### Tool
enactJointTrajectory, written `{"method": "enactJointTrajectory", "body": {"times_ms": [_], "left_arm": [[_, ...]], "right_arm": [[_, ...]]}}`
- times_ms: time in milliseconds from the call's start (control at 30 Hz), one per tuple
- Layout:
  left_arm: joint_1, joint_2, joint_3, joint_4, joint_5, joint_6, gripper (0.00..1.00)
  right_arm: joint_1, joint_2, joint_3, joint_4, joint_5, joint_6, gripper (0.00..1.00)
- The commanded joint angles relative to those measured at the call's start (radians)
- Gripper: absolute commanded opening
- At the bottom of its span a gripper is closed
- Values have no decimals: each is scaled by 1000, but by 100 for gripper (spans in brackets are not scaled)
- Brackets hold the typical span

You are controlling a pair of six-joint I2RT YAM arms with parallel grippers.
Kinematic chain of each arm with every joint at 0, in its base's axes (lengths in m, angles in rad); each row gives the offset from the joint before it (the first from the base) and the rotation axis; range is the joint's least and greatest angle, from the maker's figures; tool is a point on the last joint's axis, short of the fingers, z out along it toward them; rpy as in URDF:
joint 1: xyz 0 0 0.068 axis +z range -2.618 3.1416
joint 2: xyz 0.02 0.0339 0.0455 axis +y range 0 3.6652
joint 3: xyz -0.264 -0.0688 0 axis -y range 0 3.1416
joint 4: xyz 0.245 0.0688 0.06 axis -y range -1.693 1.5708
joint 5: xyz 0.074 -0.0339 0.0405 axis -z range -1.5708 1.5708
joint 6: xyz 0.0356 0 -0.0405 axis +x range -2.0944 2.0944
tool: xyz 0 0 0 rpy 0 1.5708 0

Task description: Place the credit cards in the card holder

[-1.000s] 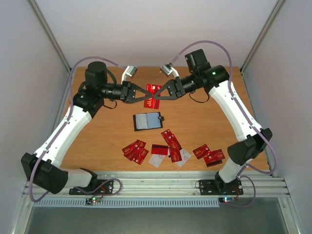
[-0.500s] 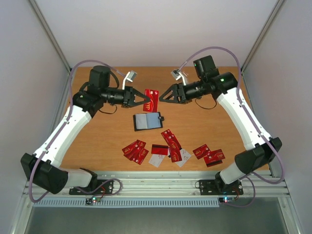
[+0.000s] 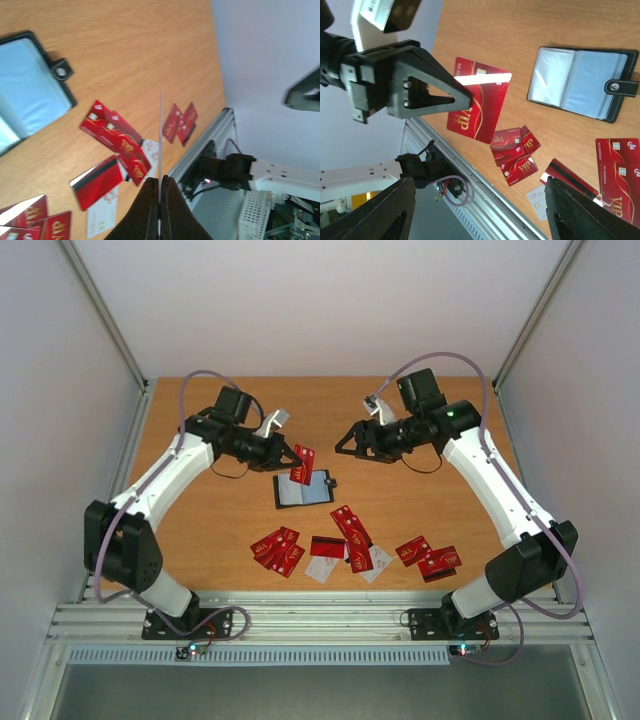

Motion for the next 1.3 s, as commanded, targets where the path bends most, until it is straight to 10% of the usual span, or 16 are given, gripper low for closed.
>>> {"method": "enactJointTrajectory", "body": {"times_ms": [0, 1267], "left_arm": [[25, 68, -5, -26, -50, 106, 0], [112, 553, 162, -216, -68, 283, 0]], "right_arm": [[2, 34, -9, 50, 33, 19, 72], [118, 561, 63, 282, -38, 193, 57]]}}
